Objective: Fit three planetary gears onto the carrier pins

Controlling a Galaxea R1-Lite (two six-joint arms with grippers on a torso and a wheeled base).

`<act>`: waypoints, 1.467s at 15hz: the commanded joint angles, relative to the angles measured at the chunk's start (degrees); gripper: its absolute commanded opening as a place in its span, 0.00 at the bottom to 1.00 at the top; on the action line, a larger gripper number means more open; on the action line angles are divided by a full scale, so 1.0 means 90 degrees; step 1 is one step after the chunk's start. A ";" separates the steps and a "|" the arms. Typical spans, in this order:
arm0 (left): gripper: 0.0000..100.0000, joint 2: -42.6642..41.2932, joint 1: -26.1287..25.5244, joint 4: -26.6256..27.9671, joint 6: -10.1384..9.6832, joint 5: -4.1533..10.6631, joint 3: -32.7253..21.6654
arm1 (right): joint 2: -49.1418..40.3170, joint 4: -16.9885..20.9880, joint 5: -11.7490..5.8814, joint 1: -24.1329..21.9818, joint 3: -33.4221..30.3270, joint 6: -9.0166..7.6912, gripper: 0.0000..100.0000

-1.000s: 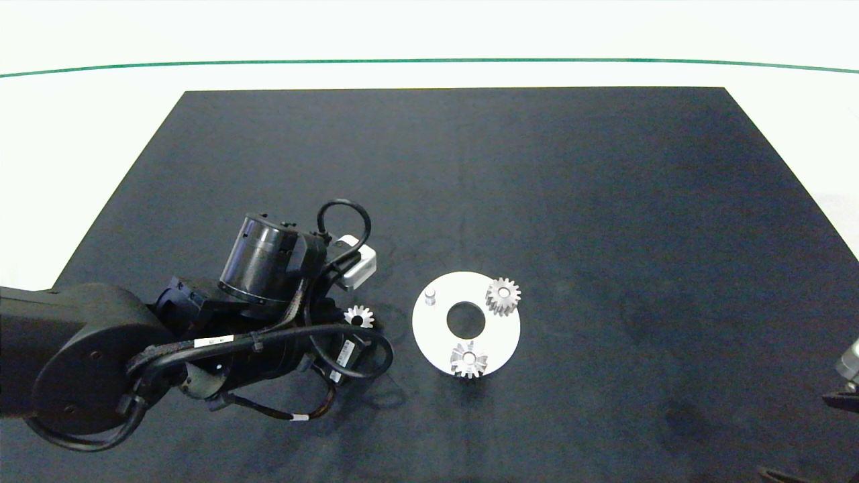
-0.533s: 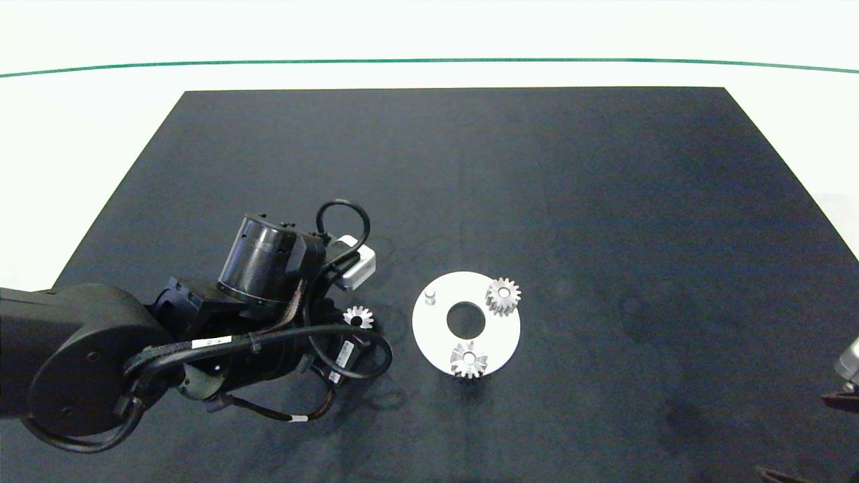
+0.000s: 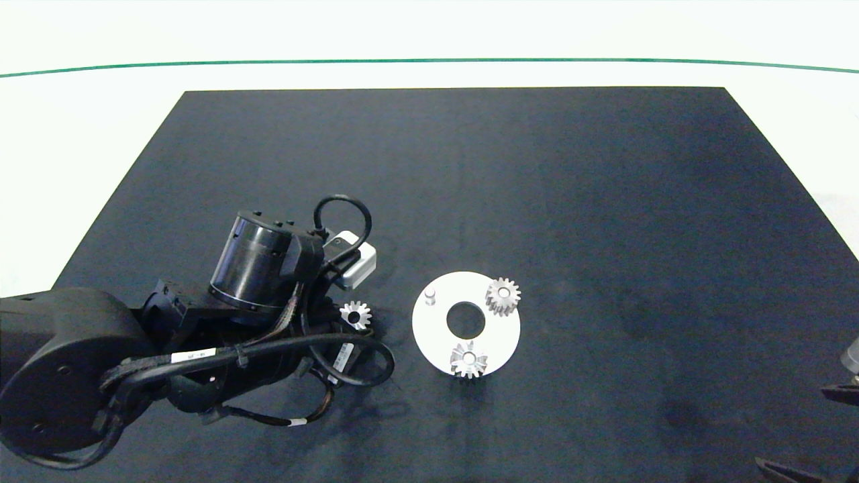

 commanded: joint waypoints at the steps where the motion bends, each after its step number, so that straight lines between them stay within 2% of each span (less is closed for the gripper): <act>1: 0.01 -0.0245 -0.0369 -0.0007 0.0004 0.0150 0.0036 | -0.0169 -0.0027 -0.0008 0.0008 -0.0018 -0.0023 1.00; 4: 0.01 -0.0245 -0.0378 0.0002 0.0092 0.0150 -0.0228 | -0.0257 -0.0036 -0.0008 0.0008 -0.0018 -0.0091 1.00; 5: 0.01 -0.0245 -0.0388 0.0061 0.0121 0.0150 -0.0569 | -0.0384 -0.0036 -0.0008 0.0008 -0.0037 -0.0101 1.00; 8: 0.01 -0.0127 -0.0476 0.0491 0.0385 0.0150 -0.1146 | -0.0697 -0.0105 0.0002 0.0018 -0.0057 -0.0199 1.00; 11: 0.01 0.0048 -0.0720 0.0618 0.0385 0.0150 -0.1536 | -0.0882 -0.0124 0.0022 0.0106 -0.0077 -0.0218 1.00; 17: 0.01 0.0576 -0.1179 0.0618 0.0326 0.0150 -0.1946 | -0.1156 -0.0115 0.0022 0.0301 -0.0204 -0.0218 1.00; 22: 0.01 0.0927 -0.1160 0.0618 0.0385 0.0150 -0.2171 | -0.1117 -0.0105 0.0022 0.0350 -0.0164 -0.0218 1.00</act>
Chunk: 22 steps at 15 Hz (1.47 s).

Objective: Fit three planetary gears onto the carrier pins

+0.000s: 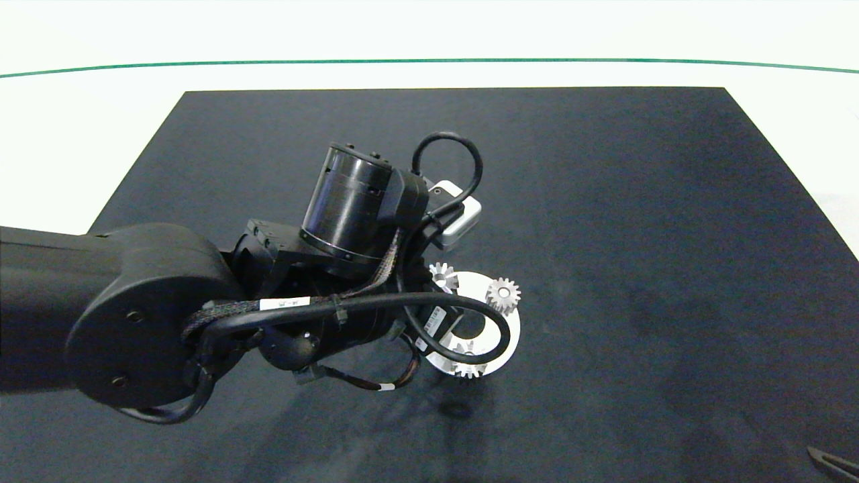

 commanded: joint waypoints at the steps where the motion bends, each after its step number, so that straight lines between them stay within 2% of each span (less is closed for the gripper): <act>1: 0.01 0.0243 0.0041 -0.0005 0.0095 0.0012 -0.0057 | 0.0013 0.0014 -0.0010 0.0007 0.0017 -0.0010 1.00; 10: 0.01 0.0292 0.0295 -0.0005 0.0476 0.0012 -0.0028 | 0.0023 0.0014 -0.0010 0.0105 0.0085 -0.0010 1.00; 22: 0.01 0.0409 0.0334 -0.0005 0.0476 0.0012 -0.0048 | 0.0032 0.0014 -0.0010 0.0105 0.0095 -0.0010 1.00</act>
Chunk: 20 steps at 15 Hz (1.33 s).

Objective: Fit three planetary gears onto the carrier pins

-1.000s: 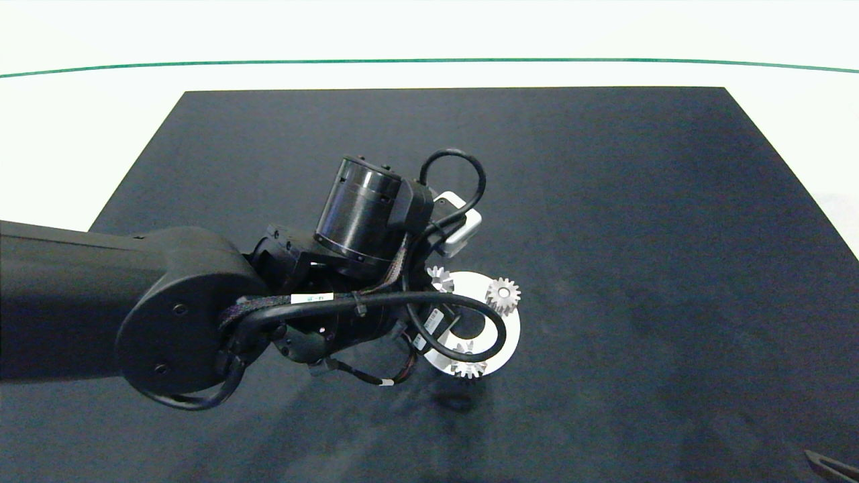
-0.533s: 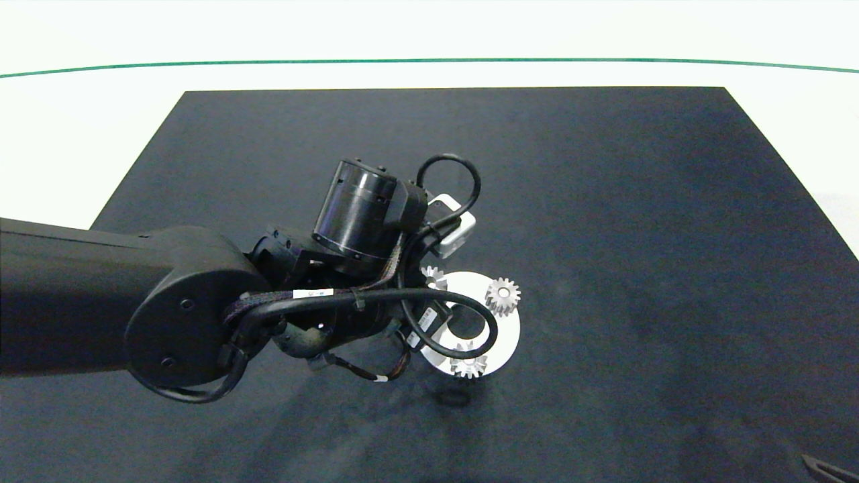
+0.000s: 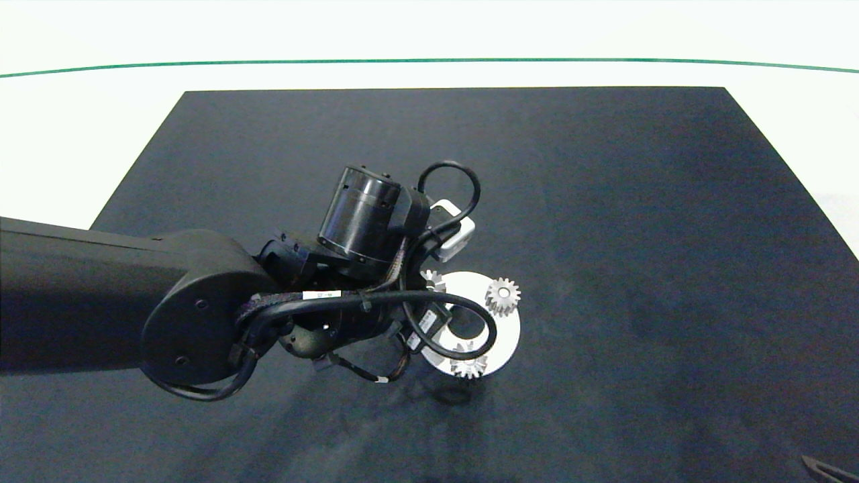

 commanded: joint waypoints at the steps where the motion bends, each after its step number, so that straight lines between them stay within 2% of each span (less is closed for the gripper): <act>1: 0.01 0.0021 0.0003 0.0000 0.0020 0.0012 -0.0023 | 0.0012 0.0014 -0.0007 0.0000 -0.0001 -0.0010 1.00; 20: 0.01 0.0089 0.0140 -0.0029 0.0059 0.0012 0.0035 | 0.0031 0.0014 -0.0007 0.0010 0.0058 -0.0010 1.00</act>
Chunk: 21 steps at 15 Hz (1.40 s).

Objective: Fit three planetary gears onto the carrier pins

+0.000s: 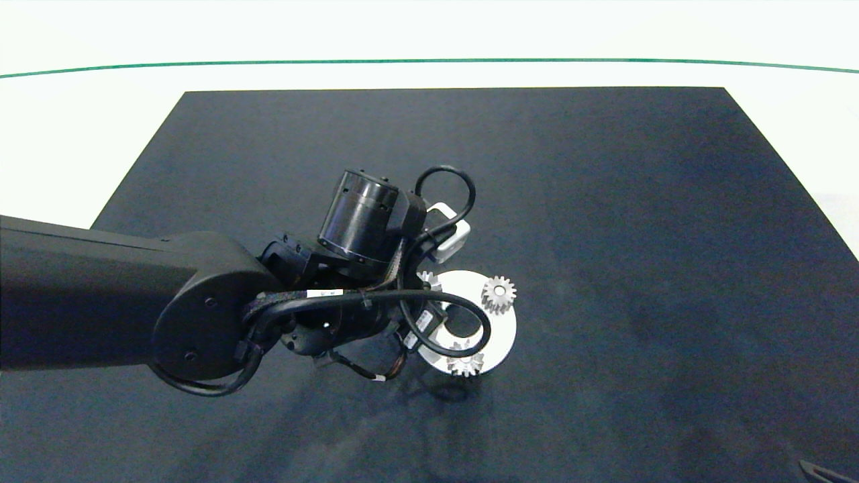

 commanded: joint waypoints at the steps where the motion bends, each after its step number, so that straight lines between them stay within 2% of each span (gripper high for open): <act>1: 0.01 0.0004 0.0002 -0.0005 0.0025 0.0018 -0.0001 | 0.0010 0.0017 -0.0007 0.0012 -0.0001 -0.0010 1.00; 4: 0.01 0.0014 -0.0027 0.0005 0.0094 0.0018 -0.0031 | 0.0010 0.0017 -0.0007 0.0012 -0.0001 -0.0010 1.00; 11: 0.01 0.0004 -0.0047 0.0015 0.0103 0.0018 -0.0041 | 0.0020 0.0017 0.0003 0.0012 0.0009 -0.0010 1.00; 12: 1.00 0.0004 -0.0047 0.0015 0.0103 0.0018 -0.0041 | 0.0020 0.0017 0.0003 0.0012 0.0009 -0.0010 1.00; 21: 1.00 0.0033 -0.0037 0.0015 0.0103 0.0018 -0.0031 | 0.0029 0.0007 0.0003 0.0012 0.0009 -0.0010 1.00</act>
